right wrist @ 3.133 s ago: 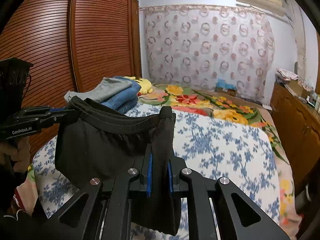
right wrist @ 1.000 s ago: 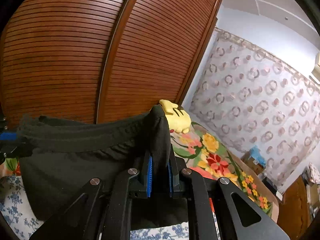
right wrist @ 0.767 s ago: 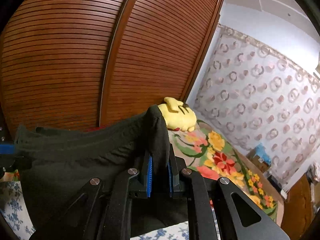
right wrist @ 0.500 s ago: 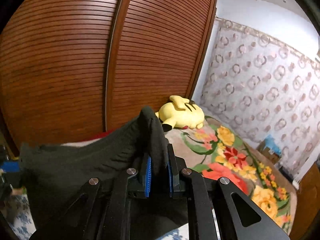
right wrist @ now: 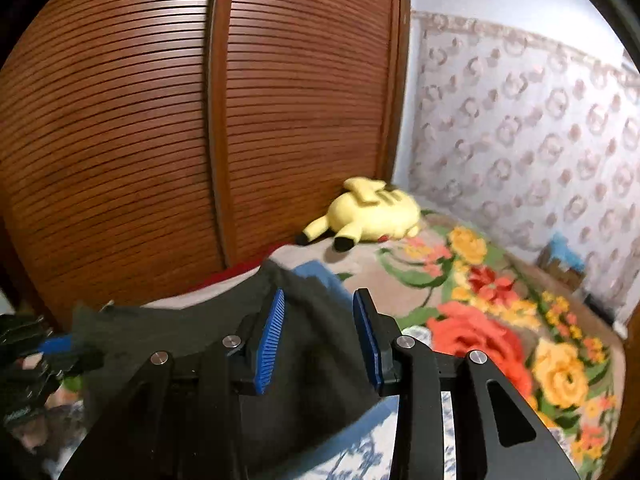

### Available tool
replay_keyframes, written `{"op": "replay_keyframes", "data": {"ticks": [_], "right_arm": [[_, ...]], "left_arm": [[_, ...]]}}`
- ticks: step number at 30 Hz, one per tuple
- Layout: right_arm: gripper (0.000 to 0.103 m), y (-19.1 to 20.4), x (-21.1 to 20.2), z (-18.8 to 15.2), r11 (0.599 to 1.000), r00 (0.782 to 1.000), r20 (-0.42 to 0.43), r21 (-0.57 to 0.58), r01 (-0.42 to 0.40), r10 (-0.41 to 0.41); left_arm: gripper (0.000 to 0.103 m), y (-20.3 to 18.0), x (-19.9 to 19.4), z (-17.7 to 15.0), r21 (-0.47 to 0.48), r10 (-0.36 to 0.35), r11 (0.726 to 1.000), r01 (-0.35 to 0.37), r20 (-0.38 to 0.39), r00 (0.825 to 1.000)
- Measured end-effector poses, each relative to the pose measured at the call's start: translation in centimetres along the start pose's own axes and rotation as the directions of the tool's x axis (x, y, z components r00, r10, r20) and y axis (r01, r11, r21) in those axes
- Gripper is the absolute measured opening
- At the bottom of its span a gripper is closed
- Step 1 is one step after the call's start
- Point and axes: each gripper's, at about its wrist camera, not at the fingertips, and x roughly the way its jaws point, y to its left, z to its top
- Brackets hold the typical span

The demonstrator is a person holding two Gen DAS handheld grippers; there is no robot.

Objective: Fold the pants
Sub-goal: 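Carry the folded garment with both tools over the blue jeans stack, then lower the garment onto the jeans stack and open both tools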

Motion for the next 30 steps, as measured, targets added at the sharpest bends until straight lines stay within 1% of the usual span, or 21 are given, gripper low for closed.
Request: {"op": "replay_keyframes", "data": {"ticks": [2, 4, 7, 10, 12, 18, 22, 25, 28, 30], "right_arm": [[0.037, -0.4, 0.6, -0.5, 1.000, 0.999, -0.034, 0.017, -0.025, 0.025], [0.037, -0.8, 1.5, -0.7, 0.999, 0.998, -0.061, 0.024, -0.023, 0.024], [0.037, -1.4, 3.3, -0.9, 0.999, 0.995, -0.098, 0.042, 0.004, 0.000], [0.037, -2.1, 4.9, -0.7, 0.996, 0.990, -0.131, 0.067, 0.063, -0.054], [0.037, -1.9, 5.2, -0.2, 0.994, 0.991, -0.126, 0.091, 0.063, -0.051], [0.037, 0.1, 4.0, 0.3, 0.994, 0.994, -0.099, 0.089, 0.065, -0.056], [0.037, 0.6, 2.4, -1.5, 0.994, 0.996, -0.079, 0.096, 0.054, -0.046], [0.037, 1.2, 1.4, -2.2, 0.993, 0.997, -0.067, 0.108, 0.044, -0.036], [0.037, 1.6, 0.1, -2.9, 0.992, 0.998, -0.053, 0.122, 0.041, -0.035], [0.037, 1.9, -0.8, -3.3, 0.991, 0.999, -0.042, 0.132, 0.037, -0.031]], "left_arm": [[0.012, 0.1, 0.1, -0.1, -0.005, 0.006, 1.000, -0.006, -0.008, 1.000], [0.012, 0.2, 0.2, -0.3, -0.008, 0.013, 1.000, -0.013, -0.018, 1.000], [0.012, 0.2, 0.4, -0.5, -0.006, 0.021, 1.000, -0.022, -0.034, 0.999], [0.012, 0.4, 0.8, -0.7, -0.014, 0.020, 1.000, -0.020, -0.058, 0.998], [0.012, 0.4, 0.8, -0.7, -0.012, 0.023, 1.000, -0.024, -0.065, 0.998], [0.012, 0.3, 0.4, -0.7, -0.009, 0.026, 1.000, -0.027, -0.074, 0.997], [0.013, 0.3, -0.1, -0.5, -0.007, 0.029, 1.000, -0.030, -0.079, 0.996], [0.015, 0.0, -0.6, -0.5, 0.008, 0.046, 0.999, -0.045, -0.078, 0.996], [0.023, -0.2, -1.2, -0.5, 0.022, 0.054, 0.998, -0.052, -0.071, 0.996], [0.038, -0.2, -1.7, -0.5, 0.025, 0.061, 0.998, -0.059, -0.067, 0.996]]}}
